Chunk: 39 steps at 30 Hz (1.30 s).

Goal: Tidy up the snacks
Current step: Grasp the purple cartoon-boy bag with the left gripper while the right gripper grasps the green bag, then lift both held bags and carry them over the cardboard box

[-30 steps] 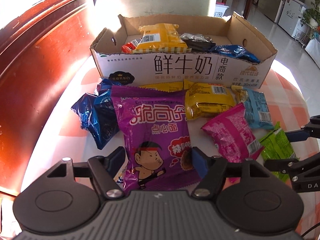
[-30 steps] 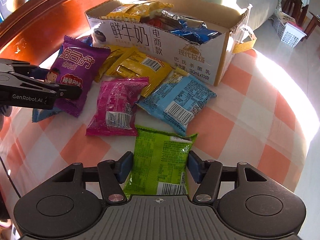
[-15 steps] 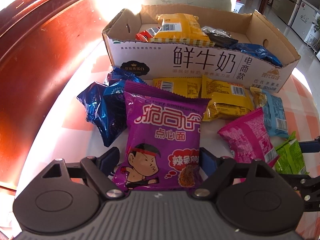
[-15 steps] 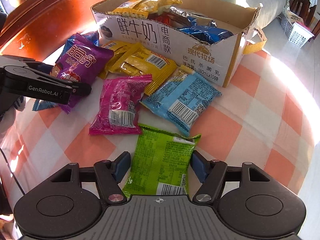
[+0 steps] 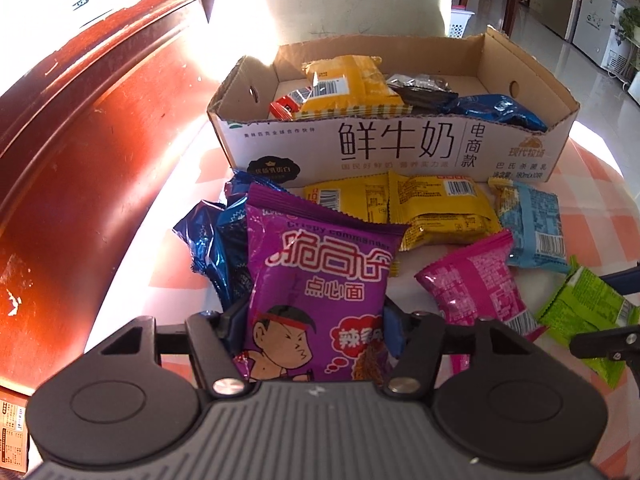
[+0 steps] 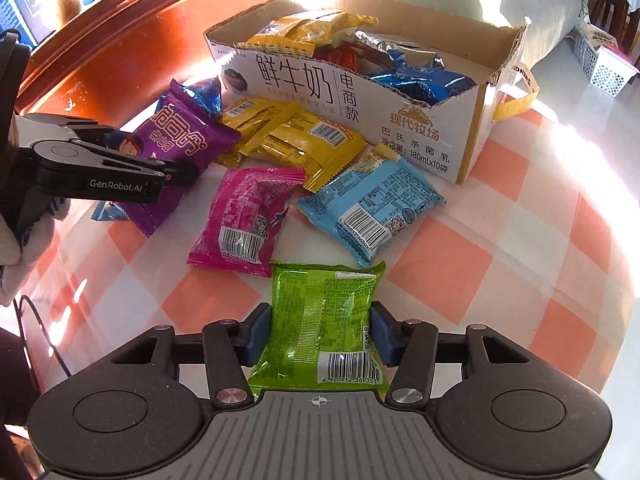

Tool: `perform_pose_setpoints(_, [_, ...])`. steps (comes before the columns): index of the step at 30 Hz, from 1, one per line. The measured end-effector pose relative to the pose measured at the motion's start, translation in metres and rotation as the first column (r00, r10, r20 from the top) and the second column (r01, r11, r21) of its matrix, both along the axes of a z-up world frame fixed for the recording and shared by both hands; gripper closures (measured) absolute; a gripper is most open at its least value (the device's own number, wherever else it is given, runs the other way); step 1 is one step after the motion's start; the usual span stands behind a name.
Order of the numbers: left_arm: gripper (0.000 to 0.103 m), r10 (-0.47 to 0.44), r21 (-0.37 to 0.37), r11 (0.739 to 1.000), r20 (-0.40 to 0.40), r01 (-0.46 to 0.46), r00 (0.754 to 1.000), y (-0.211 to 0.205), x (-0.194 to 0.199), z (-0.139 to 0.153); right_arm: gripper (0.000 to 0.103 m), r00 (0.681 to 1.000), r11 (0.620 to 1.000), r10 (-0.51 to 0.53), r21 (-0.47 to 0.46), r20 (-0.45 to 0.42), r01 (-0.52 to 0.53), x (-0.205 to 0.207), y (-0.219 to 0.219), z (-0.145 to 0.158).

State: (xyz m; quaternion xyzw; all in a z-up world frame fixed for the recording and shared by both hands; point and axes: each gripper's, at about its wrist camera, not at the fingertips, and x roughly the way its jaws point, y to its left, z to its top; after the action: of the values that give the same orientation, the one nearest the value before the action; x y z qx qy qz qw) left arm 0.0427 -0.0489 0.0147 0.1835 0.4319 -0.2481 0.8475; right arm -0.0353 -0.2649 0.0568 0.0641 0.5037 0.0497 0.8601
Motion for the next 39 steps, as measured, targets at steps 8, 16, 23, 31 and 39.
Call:
perform_pose_setpoints(8, [0.041,-0.028,-0.022,0.999,0.075,0.03,0.997,0.007,-0.013,0.022,0.054,0.994,0.999,0.02,0.039,0.105,-0.025,-0.003,0.002,0.023])
perform_pose_setpoints(16, [0.041,-0.041,-0.017,0.999,0.146,0.044,0.988,0.008,-0.02,0.033,0.054,0.985,1.0,-0.003,0.024,0.17,-0.001,0.0,0.0,0.035])
perform_pose_setpoints(23, [0.041,-0.048,-0.038,0.998,0.178,0.055,0.983,0.005,-0.023,0.042,0.054,0.977,1.0,-0.016,0.021,0.215,0.012,0.004,0.0,0.043])
perform_pose_setpoints(31, [0.041,-0.062,-0.047,0.996,0.23,0.074,0.971,-0.006,-0.028,0.053,0.054,0.958,0.997,-0.071,0.039,0.278,0.063,0.01,-0.009,0.059])
perform_pose_setpoints(39, [0.041,-0.044,-0.082,0.994,0.301,0.072,0.953,-0.022,-0.026,0.071,0.054,0.92,0.988,-0.154,0.073,0.361,0.137,0.018,-0.03,0.082])
